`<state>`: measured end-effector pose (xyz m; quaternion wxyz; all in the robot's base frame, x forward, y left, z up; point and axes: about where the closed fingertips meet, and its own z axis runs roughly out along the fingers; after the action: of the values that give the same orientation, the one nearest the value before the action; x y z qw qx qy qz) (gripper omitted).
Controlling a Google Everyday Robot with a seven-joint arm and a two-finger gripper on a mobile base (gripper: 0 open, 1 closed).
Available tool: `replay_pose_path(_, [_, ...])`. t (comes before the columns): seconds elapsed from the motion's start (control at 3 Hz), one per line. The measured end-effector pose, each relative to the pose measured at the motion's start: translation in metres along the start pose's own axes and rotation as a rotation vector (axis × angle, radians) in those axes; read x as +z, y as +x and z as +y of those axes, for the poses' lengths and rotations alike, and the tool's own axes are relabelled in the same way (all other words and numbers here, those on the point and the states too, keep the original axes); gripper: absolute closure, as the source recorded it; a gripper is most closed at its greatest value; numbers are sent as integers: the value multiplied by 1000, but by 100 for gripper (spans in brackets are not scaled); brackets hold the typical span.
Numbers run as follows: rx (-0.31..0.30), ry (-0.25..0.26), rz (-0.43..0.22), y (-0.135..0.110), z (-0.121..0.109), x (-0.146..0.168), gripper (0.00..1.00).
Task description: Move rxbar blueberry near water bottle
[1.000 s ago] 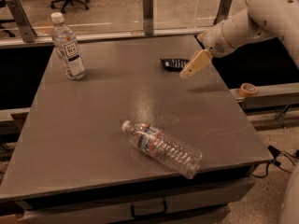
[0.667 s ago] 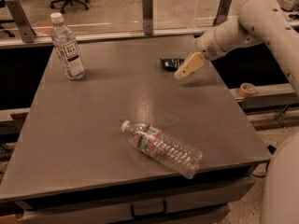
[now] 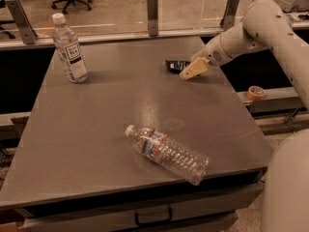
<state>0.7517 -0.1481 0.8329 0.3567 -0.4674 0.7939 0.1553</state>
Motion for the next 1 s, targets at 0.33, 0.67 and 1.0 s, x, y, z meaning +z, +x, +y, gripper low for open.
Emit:
replay_pose_path(0.33, [8,0,-22,-9,5,-11,64])
replay_pose_path(0.67, [-15,7,-54,-24,12,-28,88])
replay_pose_path(1.0, [-95,51,-81,-45,15,-71,100])
